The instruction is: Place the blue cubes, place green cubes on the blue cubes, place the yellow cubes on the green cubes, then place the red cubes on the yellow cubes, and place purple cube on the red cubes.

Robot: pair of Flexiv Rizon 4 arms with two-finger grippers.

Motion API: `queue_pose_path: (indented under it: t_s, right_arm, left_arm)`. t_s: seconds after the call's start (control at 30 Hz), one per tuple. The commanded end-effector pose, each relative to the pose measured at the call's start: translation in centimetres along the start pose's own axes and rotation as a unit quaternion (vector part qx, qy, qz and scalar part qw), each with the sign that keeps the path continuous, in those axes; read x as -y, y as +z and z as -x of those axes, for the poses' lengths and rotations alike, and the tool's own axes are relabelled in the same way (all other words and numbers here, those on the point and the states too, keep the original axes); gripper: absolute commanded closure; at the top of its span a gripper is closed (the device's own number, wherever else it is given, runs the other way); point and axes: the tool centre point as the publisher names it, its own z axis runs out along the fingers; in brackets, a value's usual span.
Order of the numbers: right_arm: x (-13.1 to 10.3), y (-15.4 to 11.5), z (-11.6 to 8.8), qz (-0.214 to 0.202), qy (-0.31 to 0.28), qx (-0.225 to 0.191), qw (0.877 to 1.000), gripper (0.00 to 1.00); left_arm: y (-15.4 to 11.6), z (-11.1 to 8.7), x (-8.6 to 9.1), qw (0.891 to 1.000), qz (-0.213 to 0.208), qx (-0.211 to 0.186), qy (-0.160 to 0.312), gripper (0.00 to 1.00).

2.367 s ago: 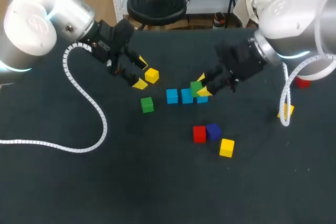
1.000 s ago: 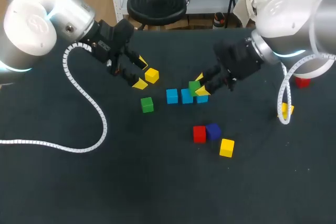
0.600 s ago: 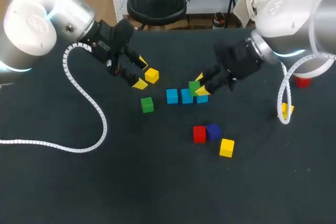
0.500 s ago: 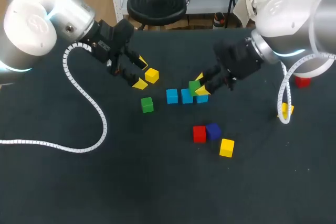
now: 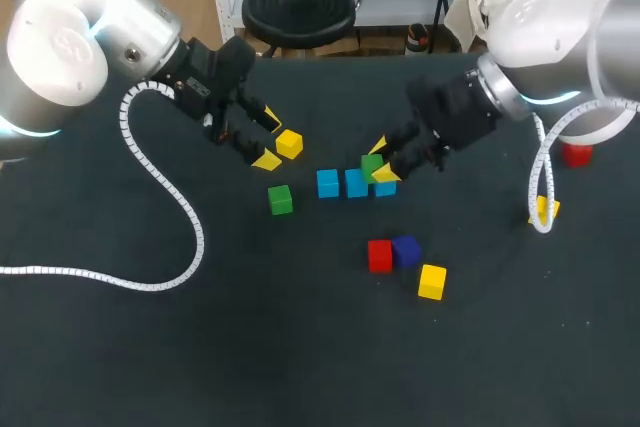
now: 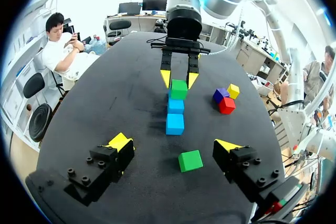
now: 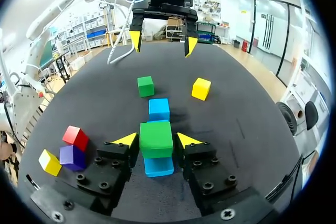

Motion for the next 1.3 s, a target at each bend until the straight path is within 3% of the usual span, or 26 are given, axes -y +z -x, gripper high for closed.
queue_pose_path:
  t_s: [0.03, 0.1, 0.23, 0.3, 1.03, 1.3]
  right_arm:
    - [0.3, 0.1, -0.1, 0.004, 0.0, 0.001, 1.0, 0.5]
    - [0.2, 0.1, -0.1, 0.004, 0.001, 0.002, 1.0, 0.49]
    - [0.2, -0.1, -0.2, 0.001, 0.0, 0.004, 1.0, 0.05]
    - [0.1, -0.4, -0.2, -0.003, -0.002, 0.005, 1.0, 0.0]
    - [-2.4, -6.0, 0.1, -0.049, -0.034, 0.042, 0.997, 0.0]
    - [-2.8, -7.2, 0.1, -0.028, -0.051, 0.034, 0.998, 0.0]
  left_arm:
    - [0.0, 0.0, -0.1, 1.0, -0.001, -0.002, -0.001, 0.0]
    - [0.0, 0.0, -0.1, 1.0, -0.001, -0.002, -0.001, 0.0]
    - [0.0, 0.0, -0.1, 1.0, -0.001, -0.002, -0.001, 0.0]
    - [0.0, 0.0, -0.1, 1.0, -0.001, -0.002, -0.001, 0.0]
    - [0.0, 0.0, -0.1, 1.0, -0.001, -0.002, -0.001, 0.0]
    - [0.0, 0.0, -0.1, 1.0, -0.001, -0.002, -0.001, 0.0]
